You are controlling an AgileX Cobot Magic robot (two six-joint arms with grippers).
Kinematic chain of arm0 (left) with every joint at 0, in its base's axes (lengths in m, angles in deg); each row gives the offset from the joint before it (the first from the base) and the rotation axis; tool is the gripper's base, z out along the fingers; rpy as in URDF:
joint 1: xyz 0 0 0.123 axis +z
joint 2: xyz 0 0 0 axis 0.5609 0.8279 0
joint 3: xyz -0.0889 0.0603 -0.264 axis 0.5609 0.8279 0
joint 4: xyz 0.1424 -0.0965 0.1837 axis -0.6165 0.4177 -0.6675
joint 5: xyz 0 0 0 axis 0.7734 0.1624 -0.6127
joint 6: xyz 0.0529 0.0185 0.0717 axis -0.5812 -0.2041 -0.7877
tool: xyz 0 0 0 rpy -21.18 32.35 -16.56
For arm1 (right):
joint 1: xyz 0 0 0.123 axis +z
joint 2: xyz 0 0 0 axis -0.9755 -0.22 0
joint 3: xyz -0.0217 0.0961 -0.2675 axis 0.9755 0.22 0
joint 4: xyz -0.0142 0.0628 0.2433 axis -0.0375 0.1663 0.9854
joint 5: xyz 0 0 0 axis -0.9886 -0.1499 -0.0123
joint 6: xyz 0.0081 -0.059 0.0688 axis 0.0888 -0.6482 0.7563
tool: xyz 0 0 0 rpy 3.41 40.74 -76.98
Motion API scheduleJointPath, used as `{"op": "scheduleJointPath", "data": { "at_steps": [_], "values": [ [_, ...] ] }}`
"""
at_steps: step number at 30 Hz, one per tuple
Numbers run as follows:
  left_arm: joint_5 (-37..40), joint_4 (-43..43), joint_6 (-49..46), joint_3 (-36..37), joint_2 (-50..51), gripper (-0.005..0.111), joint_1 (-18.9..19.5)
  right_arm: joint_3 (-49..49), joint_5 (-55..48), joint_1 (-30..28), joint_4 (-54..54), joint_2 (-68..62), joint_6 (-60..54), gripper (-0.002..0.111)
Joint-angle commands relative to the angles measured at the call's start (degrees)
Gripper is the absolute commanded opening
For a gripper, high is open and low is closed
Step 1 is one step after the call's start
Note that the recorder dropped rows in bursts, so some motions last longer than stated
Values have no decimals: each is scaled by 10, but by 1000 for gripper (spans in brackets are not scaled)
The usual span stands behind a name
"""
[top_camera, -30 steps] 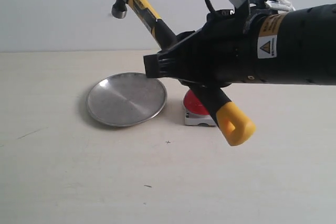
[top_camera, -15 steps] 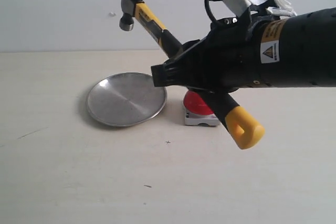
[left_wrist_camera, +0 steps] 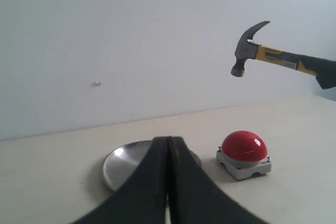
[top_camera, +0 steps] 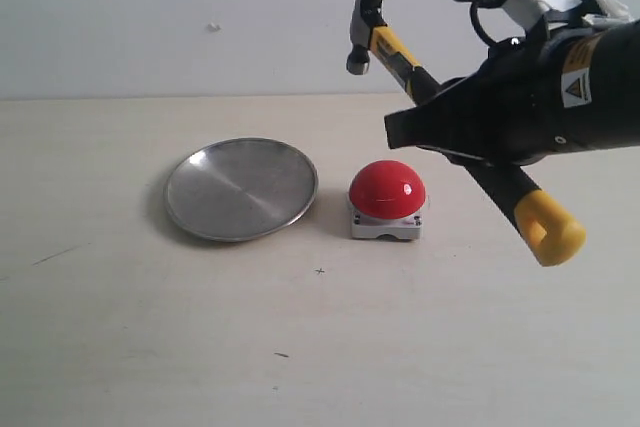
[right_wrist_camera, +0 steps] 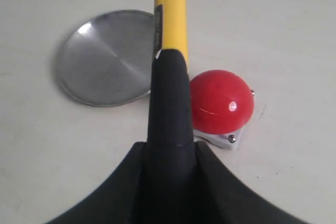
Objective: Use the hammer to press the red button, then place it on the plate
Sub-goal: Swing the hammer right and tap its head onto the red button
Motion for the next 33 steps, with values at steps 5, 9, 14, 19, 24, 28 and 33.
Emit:
{"op": "scheduleJointPath", "data": {
  "at_steps": [5,9,14,19,24,28,33],
  "values": [
    [42,19,4,1,-3,0,0,49,77,-1,-174,-45,162,0],
    [42,19,4,1,-3,0,0,61,115,-1,-236,-89,230,0],
    [42,19,2,1,-3,0,0,57,134,-1,-241,-76,234,0],
    [42,19,2,1,-3,0,0,16,61,-1,-262,60,234,0],
    [42,19,2,1,-3,0,0,29,-23,-1,-281,119,212,0],
    [42,19,2,1,-3,0,0,100,45,-1,-328,61,259,0],
    [42,19,2,1,-3,0,0,141,106,-7,-604,-134,568,0]
  ]
}}
